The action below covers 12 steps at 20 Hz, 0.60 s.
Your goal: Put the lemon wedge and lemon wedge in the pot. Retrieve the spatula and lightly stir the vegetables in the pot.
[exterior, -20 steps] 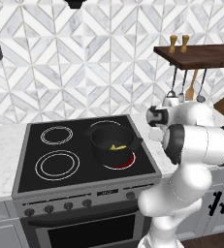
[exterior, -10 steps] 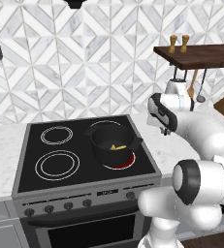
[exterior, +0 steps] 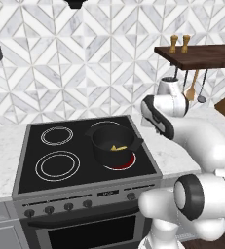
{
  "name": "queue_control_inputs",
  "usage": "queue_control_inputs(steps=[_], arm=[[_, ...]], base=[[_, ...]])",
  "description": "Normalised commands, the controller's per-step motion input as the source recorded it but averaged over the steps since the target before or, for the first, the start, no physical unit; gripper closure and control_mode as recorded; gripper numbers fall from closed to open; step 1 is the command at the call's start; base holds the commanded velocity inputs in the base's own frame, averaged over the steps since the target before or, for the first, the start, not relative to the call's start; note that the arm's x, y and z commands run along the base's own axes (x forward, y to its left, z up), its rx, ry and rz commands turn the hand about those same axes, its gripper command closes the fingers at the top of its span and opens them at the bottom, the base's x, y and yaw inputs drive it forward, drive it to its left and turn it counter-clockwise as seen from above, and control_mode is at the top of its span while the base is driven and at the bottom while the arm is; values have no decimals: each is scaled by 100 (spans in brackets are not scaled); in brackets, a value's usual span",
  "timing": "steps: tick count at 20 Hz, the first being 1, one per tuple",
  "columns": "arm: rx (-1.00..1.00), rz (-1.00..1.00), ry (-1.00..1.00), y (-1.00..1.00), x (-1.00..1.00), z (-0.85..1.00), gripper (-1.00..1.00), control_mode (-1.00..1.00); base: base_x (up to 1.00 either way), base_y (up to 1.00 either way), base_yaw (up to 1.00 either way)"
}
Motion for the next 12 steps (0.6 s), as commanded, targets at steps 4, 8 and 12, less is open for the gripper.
queue_control_inputs(steps=[4,8,12], arm=[[-3,24,23,27,14,27,100,-100],[-13,31,28,35,16,37,100,-100],[-1,19,13,10,0,14,100,-100]], base=[[0,0,0],[0,0,0],[0,0,0]])
